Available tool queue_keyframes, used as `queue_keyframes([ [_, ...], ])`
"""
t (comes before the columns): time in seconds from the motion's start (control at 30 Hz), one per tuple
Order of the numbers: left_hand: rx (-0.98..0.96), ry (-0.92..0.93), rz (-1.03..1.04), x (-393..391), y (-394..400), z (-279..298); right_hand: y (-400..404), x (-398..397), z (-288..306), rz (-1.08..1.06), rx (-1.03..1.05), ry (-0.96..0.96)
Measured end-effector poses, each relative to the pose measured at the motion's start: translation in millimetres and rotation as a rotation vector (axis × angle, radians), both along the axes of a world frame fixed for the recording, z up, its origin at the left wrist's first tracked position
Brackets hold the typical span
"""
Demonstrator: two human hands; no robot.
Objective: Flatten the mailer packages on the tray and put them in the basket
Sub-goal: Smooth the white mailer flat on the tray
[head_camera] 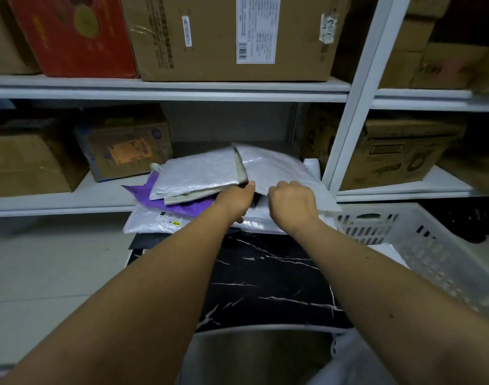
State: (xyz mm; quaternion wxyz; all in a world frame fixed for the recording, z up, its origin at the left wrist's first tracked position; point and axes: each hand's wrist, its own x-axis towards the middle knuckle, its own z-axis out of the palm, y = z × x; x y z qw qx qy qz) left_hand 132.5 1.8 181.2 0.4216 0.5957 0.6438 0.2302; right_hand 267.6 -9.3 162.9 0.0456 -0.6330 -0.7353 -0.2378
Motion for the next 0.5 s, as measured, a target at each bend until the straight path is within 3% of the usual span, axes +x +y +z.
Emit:
queue_keyframes([
  [0.23,-0.075,0.063,-0.094,-4.7,-25.3,0.3,-15.9,2.1,-22.6,-0.105,-0.430,0.088],
  [0.5,-0.014,0.085,-0.063,-6.0,17.4,-16.0,25.4,7.4,-36.7,-0.218,-0.473,0.234],
])
